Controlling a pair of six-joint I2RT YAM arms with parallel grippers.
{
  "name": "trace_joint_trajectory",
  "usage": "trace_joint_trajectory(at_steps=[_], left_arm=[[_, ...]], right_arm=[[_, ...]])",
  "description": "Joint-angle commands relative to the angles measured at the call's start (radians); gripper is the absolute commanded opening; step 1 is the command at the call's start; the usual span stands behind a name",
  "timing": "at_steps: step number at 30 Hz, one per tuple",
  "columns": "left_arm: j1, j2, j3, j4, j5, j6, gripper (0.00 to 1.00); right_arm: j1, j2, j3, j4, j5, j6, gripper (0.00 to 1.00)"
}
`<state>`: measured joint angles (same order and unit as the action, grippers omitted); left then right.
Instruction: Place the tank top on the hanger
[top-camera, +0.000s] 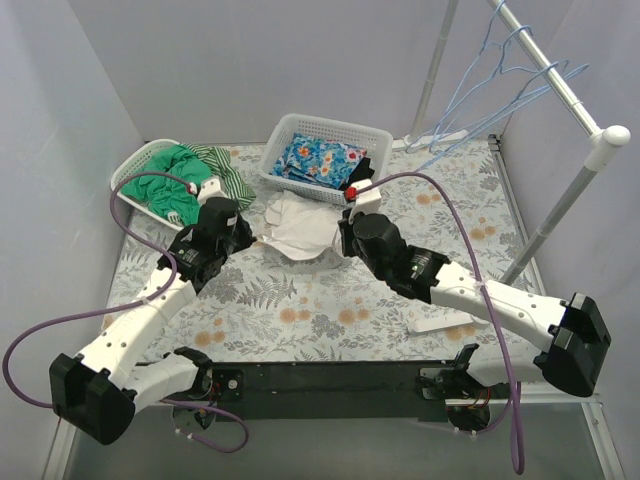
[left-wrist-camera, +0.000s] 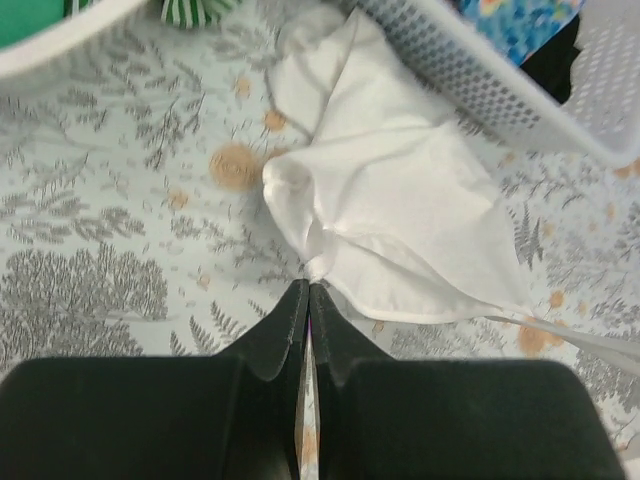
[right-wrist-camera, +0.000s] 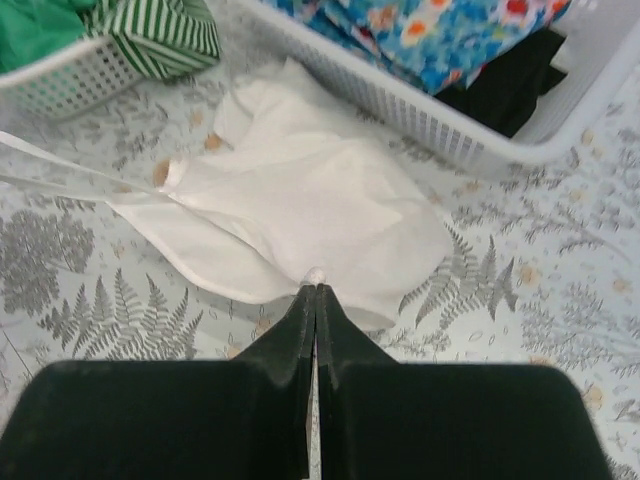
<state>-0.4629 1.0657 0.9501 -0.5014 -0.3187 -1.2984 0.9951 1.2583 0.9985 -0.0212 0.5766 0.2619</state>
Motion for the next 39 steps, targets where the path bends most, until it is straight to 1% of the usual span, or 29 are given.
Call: trace_joint_trajectory(at_steps=[1, 5, 8, 9, 12, 15, 16, 17, 18, 19, 20, 21, 23, 24, 25, 26, 27, 28, 29, 30, 31, 32, 33, 35, 36, 37, 39], left_arm=[[0.001, -0.079, -0.079, 0.012, 0.047, -0.07, 0.0], [0.001, -0.084, -0.096, 0.012, 0.069, -0.067, 0.0], [0.001, -0.09, -0.076, 0.024, 0.078, -0.029, 0.07], [0.001, -0.089, -0.054, 0.023, 0.079, -0.019, 0.13], [0.001, -0.067, -0.011, 0.009, 0.084, 0.005, 0.14], [0.001, -0.064, 0.013, 0.001, 0.104, 0.022, 0.27], [0.001, -0.065, 0.021, 0.001, 0.113, 0.03, 0.4], [0.001, -0.069, 0.03, 0.01, 0.128, 0.04, 0.43], [0.001, -0.067, 0.039, 0.02, 0.166, 0.069, 0.46], [0.001, -0.067, 0.071, 0.036, 0.187, 0.083, 0.5], [0.001, -0.056, 0.093, 0.046, 0.207, 0.099, 0.5], [0.001, -0.046, 0.114, 0.056, 0.267, 0.123, 0.51], [0.0, -0.024, 0.185, 0.098, 0.317, 0.146, 0.52], [-0.002, 0.012, 0.217, 0.11, 0.364, 0.154, 0.52], [-0.011, 0.031, 0.245, 0.127, 0.413, 0.178, 0.52], [-0.022, 0.057, 0.31, 0.133, 0.423, 0.189, 0.53], [-0.037, 0.1, 0.343, 0.141, 0.431, 0.203, 0.53], [-0.078, 0.128, 0.373, 0.159, 0.443, 0.23, 0.53], [-0.103, 0.151, 0.447, 0.167, 0.44, 0.246, 0.54], [-0.13, 0.178, 0.485, 0.175, 0.438, 0.26, 0.56], [-0.176, 0.242, 0.533, 0.181, 0.438, 0.277, 0.56], [-0.195, 0.272, 0.574, 0.184, 0.451, 0.315, 0.57], [-0.212, 0.31, 0.655, 0.187, 0.458, 0.329, 0.58], [-0.25, 0.399, 0.723, 0.208, 0.486, 0.368, 0.58], [-0.266, 0.425, 0.792, 0.215, 0.49, 0.382, 0.58], [-0.295, 0.475, 0.82, 0.228, 0.495, 0.393, 0.59], [-0.321, 0.517, 0.89, 0.25, 0.533, 0.433, 0.59]], right_arm=[[-0.001, 0.001, -0.075, 0.023, -0.075, 0.123, 0.01], [-0.001, 0.03, -0.126, 0.023, -0.118, 0.149, 0.01], [-0.001, 0.046, -0.162, 0.023, -0.13, 0.166, 0.01], [-0.001, 0.049, -0.172, 0.023, -0.13, 0.169, 0.01], [-0.001, 0.061, -0.195, 0.023, -0.135, 0.177, 0.01], [-0.001, 0.072, -0.216, 0.023, -0.138, 0.183, 0.01], [-0.001, 0.072, -0.224, 0.023, -0.139, 0.186, 0.01], [-0.001, 0.069, -0.239, 0.023, -0.141, 0.188, 0.08], [-0.001, 0.069, -0.25, 0.023, -0.142, 0.192, 0.22], [-0.001, 0.061, -0.262, 0.023, -0.15, 0.201, 0.29], [-0.001, 0.059, -0.276, 0.023, -0.156, 0.207, 0.36], [-0.001, 0.056, -0.309, 0.023, -0.164, 0.211, 0.48], [-0.001, 0.049, -0.339, 0.03, -0.179, 0.221, 0.56], [-0.001, 0.043, -0.368, 0.038, -0.187, 0.223, 0.61], [-0.001, 0.036, -0.385, 0.049, -0.19, 0.229, 0.63], [-0.001, 0.029, -0.399, 0.058, -0.192, 0.231, 0.63], [-0.001, 0.01, -0.428, 0.066, -0.19, 0.234, 0.64], [-0.001, 0.001, -0.442, 0.073, -0.189, 0.234, 0.64], [-0.001, -0.008, -0.454, 0.089, -0.189, 0.235, 0.64], [-0.001, -0.026, -0.469, 0.093, -0.184, 0.237, 0.64], [-0.001, -0.033, -0.492, 0.101, -0.184, 0.237, 0.64], [-0.001, -0.037, -0.503, 0.109, -0.185, 0.24, 0.64], [-0.001, -0.043, -0.512, 0.109, -0.188, 0.241, 0.63], [-0.001, -0.046, -0.537, 0.109, -0.198, 0.246, 0.63], [-0.001, -0.051, -0.544, 0.109, -0.204, 0.255, 0.63], [-0.001, -0.054, -0.554, 0.109, -0.207, 0.258, 0.63], [-0.001, -0.066, -0.581, 0.115, -0.208, 0.27, 0.63]])
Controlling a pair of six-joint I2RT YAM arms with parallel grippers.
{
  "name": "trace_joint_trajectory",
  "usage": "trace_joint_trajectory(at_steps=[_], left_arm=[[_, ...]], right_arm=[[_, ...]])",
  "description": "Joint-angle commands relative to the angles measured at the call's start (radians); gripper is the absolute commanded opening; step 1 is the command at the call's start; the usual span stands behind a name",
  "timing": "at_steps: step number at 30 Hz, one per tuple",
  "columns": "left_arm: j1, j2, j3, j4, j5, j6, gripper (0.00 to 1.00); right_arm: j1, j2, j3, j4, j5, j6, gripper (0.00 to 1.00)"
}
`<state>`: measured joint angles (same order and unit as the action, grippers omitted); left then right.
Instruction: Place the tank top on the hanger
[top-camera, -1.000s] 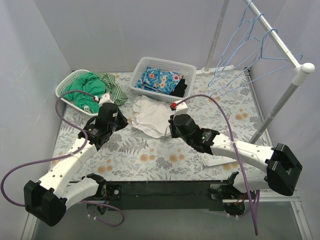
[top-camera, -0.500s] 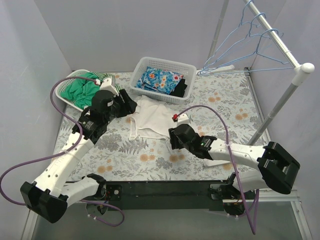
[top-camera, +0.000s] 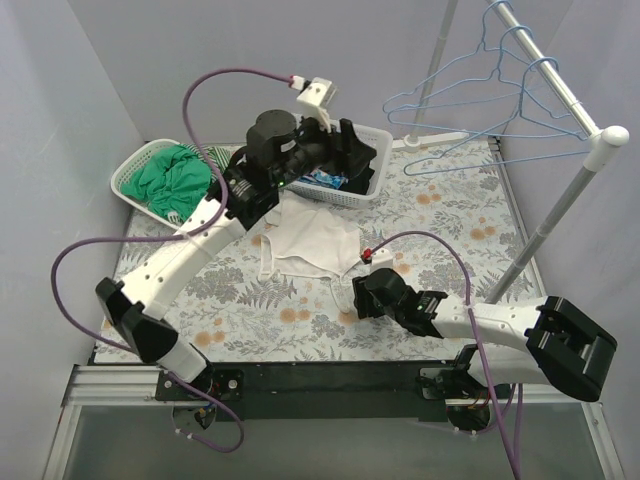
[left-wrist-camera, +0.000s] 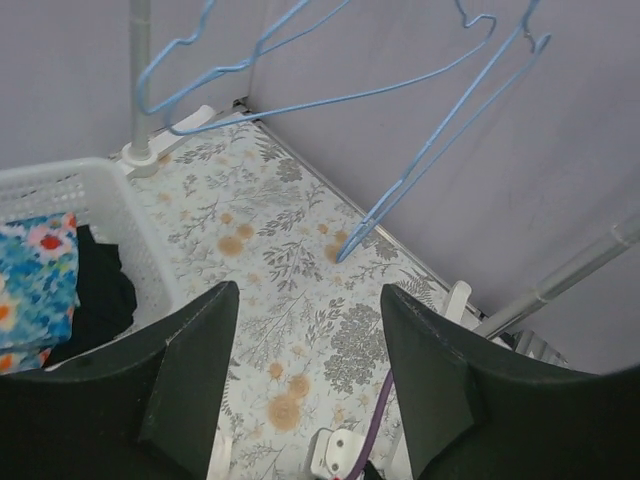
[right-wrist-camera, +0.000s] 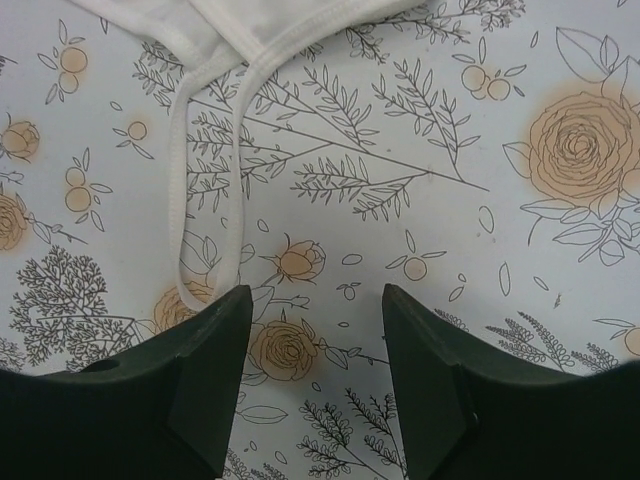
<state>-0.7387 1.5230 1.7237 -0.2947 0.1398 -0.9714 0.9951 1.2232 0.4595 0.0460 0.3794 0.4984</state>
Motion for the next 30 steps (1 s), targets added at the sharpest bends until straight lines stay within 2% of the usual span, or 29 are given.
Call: trace_joint_trajectory(at_steps=[1, 7, 15, 23, 30], left_arm=[[-0.074, 0.081, 0.141, 0.061, 0.087, 0.118, 0.59], [-0.162, 0.252, 0.29, 0.087, 0.109, 0.244, 0.6], [-0.16, 0.462, 0.459, 0.164, 0.009, 0.341, 0.62], [-0.162, 0.482, 0.496, 0.198, 0.032, 0.372, 0.63], [-0.162, 0.433, 0.426, 0.221, 0.078, 0.364, 0.61]], right_arm=[[-0.001, -0.034, -0.05, 0.052, -0.013, 0.035, 0.63], [0.0, -0.047, -0.071, 0.054, -0.019, 0.025, 0.63], [-0.001, -0.088, -0.09, 0.043, -0.042, 0.025, 0.62], [-0.001, -0.119, -0.124, 0.037, -0.04, 0.025, 0.62], [-0.001, -0.117, -0.131, 0.035, -0.045, 0.022, 0.62]])
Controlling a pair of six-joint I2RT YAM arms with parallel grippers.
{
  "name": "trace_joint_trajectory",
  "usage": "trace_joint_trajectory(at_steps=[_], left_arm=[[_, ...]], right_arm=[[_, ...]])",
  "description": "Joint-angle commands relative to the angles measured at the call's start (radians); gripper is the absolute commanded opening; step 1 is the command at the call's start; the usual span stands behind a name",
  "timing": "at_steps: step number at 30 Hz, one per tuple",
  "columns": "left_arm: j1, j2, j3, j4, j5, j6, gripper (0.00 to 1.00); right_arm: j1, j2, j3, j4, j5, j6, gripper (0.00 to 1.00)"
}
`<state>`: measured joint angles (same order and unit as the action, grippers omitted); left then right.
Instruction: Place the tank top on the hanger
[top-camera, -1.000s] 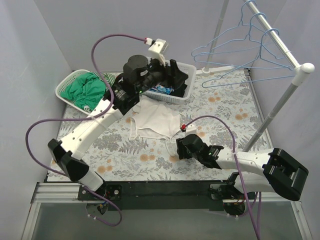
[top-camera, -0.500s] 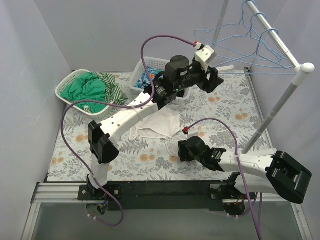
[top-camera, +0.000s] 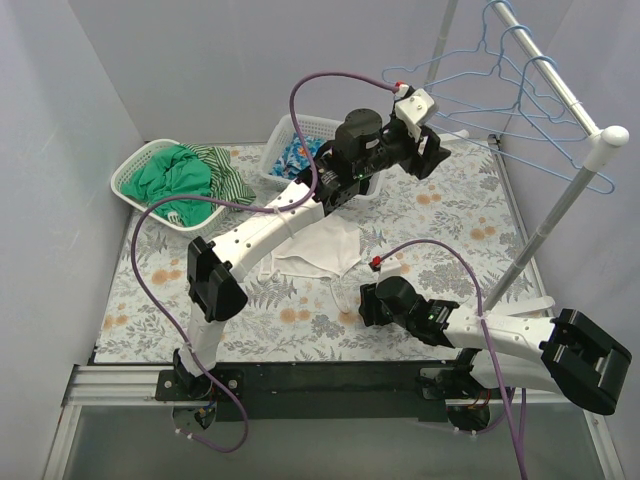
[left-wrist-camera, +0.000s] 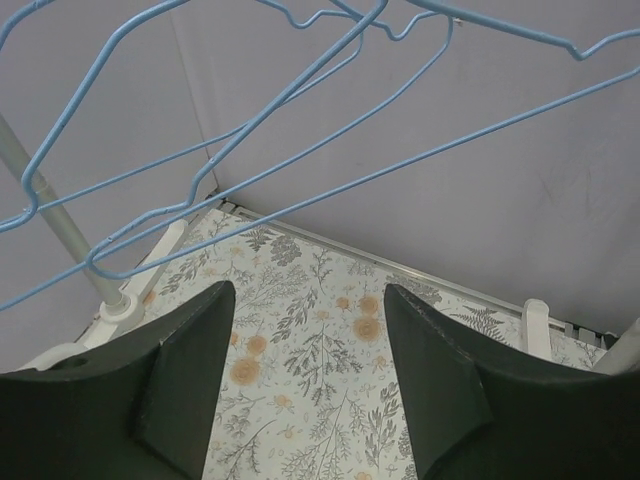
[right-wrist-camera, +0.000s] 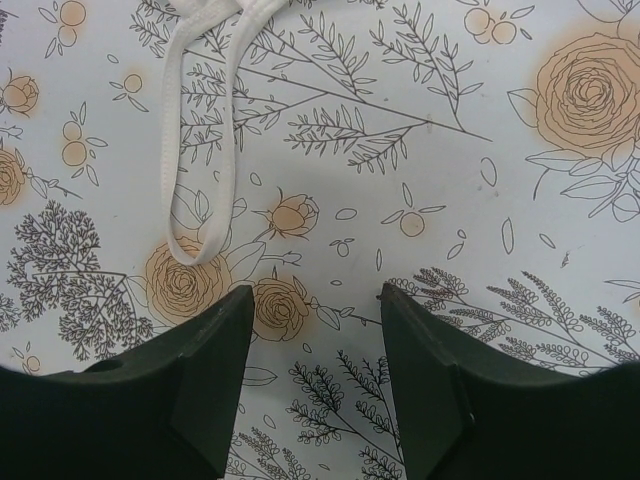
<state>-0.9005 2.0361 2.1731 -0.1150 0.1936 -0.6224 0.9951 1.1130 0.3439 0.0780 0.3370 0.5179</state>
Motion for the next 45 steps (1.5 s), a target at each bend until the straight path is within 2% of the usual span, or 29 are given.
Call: trace_joint_trajectory(at_steps=[1, 15, 24, 27, 34, 36, 38, 39, 41, 42, 43, 45], left_arm=[[0.0, -0.085, -0.033, 0.046, 0.017, 0.018, 0.61], [0.005, 0.036, 0.149, 0.041, -0.026, 0.098, 0.64], [0.029, 0.121, 0.178, 0.067, 0.141, 0.056, 0.65], [0.029, 0.148, 0.179, 0.077, 0.15, 0.032, 0.64], [0.026, 0.139, 0.14, 0.072, 0.172, 0.023, 0.5], [0.022, 0.13, 0.133, 0.067, 0.173, 0.026, 0.39], [0.012, 0.125, 0.122, 0.066, 0.168, 0.036, 0.32], [0.009, 0.124, 0.122, 0.063, 0.164, 0.041, 0.22], [-0.001, 0.122, 0.122, 0.06, 0.156, 0.05, 0.13], [-0.003, 0.121, 0.122, 0.06, 0.155, 0.052, 0.05], [-0.006, 0.116, 0.123, 0.06, 0.152, 0.055, 0.0], [-0.014, 0.111, 0.128, 0.061, 0.135, 0.064, 0.0]], right_arm=[[-0.001, -0.005, -0.016, 0.005, -0.004, 0.002, 0.62], [-0.001, 0.018, -0.026, 0.006, -0.026, -0.001, 0.62], [-0.001, 0.021, -0.023, -0.004, -0.05, -0.009, 0.62], [-0.001, 0.021, -0.022, -0.012, -0.046, -0.01, 0.62], [-0.001, 0.028, -0.033, -0.015, -0.038, -0.001, 0.62], [-0.001, 0.033, -0.031, -0.017, -0.026, 0.001, 0.62], [-0.001, 0.038, -0.026, -0.017, -0.016, 0.001, 0.61], [-0.001, 0.039, -0.025, -0.017, -0.012, 0.001, 0.6], [0.0, 0.031, -0.017, -0.021, -0.003, -0.001, 0.6], [-0.001, 0.03, -0.014, -0.023, 0.002, -0.001, 0.59], [-0.001, 0.025, -0.01, -0.027, 0.007, -0.001, 0.58], [-0.001, 0.018, -0.003, -0.037, 0.02, -0.002, 0.58]])
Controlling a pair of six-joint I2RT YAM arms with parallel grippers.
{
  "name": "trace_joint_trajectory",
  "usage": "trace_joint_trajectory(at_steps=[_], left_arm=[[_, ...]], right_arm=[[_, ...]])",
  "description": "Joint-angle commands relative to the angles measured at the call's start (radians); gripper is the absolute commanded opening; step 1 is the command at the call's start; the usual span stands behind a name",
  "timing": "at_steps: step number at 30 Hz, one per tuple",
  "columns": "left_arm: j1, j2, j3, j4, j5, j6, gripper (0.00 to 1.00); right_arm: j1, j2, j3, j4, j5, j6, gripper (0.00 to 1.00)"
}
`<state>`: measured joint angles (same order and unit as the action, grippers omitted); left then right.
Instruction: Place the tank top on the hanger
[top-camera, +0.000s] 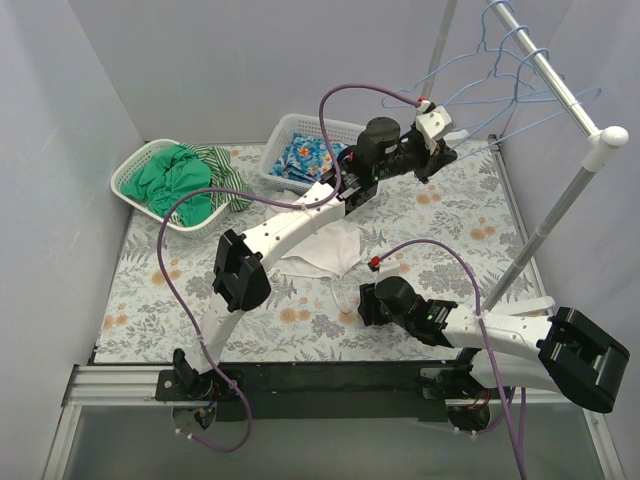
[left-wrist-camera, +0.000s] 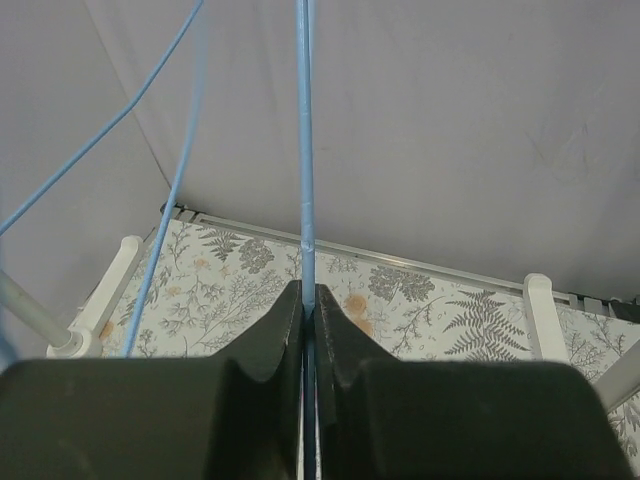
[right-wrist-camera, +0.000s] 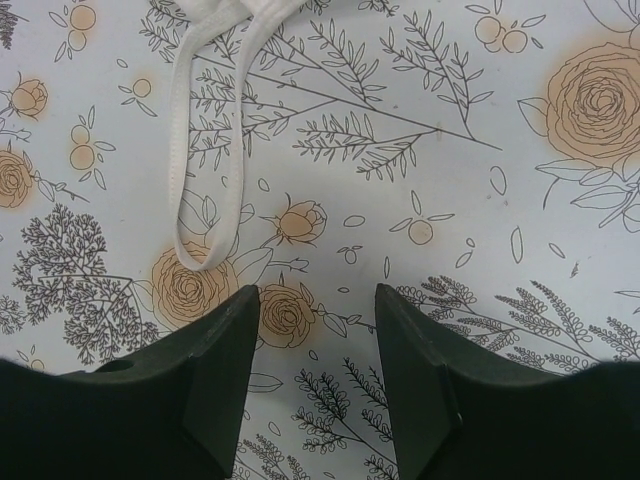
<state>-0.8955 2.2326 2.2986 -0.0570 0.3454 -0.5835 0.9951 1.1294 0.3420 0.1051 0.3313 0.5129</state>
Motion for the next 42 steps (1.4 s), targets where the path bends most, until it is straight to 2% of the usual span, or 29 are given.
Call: trace_joint_trajectory(at_steps=[1, 9, 16, 21, 29, 38, 42], left_arm=[[-0.02, -0.088, 0.007, 0.005, -0.022, 0.025, 0.0], [-0.02, -0.131, 0.059, 0.019, -0.016, -0.002, 0.0], [-0.02, -0.191, 0.044, -0.01, -0.008, -0.003, 0.0], [-0.02, -0.31, -0.137, 0.034, -0.013, 0.002, 0.0], [-0.02, -0.479, -0.312, -0.053, -0.017, 0.036, 0.0], [-0.02, -0.694, -0.574, -0.135, -0.115, 0.054, 0.0], [-0.02, -0.815, -0.709, -0.162, -0.201, 0.039, 0.0]], right_arm=[[-0.001, -0.006, 0.0, -0.067, 0.029, 0.001, 0.58], [-0.001, -0.029, 0.022, -0.084, 0.077, -0.01, 0.59], [-0.001, -0.025, 0.035, -0.088, 0.08, -0.022, 0.59], [-0.001, -0.033, 0.037, -0.097, 0.094, -0.033, 0.6], [-0.003, -0.075, 0.045, -0.104, 0.117, -0.045, 0.6], [-0.003, -0.094, 0.061, -0.137, 0.129, -0.04, 0.6], [-0.004, -0.112, 0.081, -0.168, 0.143, -0.014, 0.6]])
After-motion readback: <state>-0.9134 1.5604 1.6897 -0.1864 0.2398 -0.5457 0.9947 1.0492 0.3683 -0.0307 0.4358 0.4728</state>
